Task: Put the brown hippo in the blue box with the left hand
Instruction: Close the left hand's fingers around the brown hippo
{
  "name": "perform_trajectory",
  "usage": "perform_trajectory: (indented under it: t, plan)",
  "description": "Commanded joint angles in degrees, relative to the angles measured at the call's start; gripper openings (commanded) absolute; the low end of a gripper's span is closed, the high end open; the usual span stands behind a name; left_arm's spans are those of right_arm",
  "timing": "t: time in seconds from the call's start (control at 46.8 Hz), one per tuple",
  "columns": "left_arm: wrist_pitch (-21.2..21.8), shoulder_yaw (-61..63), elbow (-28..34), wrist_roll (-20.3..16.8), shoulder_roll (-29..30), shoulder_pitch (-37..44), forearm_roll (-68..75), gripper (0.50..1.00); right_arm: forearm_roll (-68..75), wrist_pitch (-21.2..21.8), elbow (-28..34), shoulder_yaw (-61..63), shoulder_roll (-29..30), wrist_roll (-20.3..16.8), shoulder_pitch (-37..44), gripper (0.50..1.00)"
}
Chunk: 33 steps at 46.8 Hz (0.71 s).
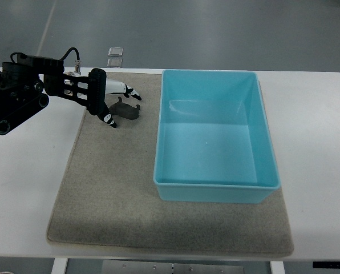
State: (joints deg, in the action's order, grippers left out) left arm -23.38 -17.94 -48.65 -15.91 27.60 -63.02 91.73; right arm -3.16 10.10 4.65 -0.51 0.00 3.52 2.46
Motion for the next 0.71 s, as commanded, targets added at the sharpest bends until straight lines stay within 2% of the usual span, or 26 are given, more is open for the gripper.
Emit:
perform_trajectory:
  t: [0.0, 0.214, 0.257, 0.342, 0.513, 0.684]
  plan:
    - [0.0, 0.0, 0.0, 0.0, 0.0, 0.0, 0.1, 0.885, 0.0, 0.0, -0.1, 0.1, 0.0, 0.0, 0.0, 0.936]
    - [0.0, 0.1, 0.0, 0.0, 0.0, 0.0, 0.2, 0.851, 0.0, 0.0, -0.1, 0.0, 0.0, 0.0, 0.0, 0.936]
    - [0.0, 0.1, 0.0, 0.0, 0.0, 0.0, 0.2, 0.823, 0.0, 0.0, 0.0, 0.0, 0.0, 0.0, 0.0, 0.936]
    - [0.0, 0.1, 0.0, 0.0, 0.0, 0.0, 0.2, 0.816, 0.0, 0.0, -0.1, 0.0, 0.0, 0.0, 0.0, 0.936]
    - [0.0, 0.1, 0.0, 0.0, 0.0, 0.0, 0.3, 0.767, 0.0, 0.0, -0.1, 0.0, 0.0, 0.0, 0.0, 0.936]
    - [0.7, 0.1, 0.0, 0.2, -0.1, 0.4, 0.6, 0.763, 0.0, 0.0, 0.0, 0.0, 0.0, 0.0, 0.0, 0.936]
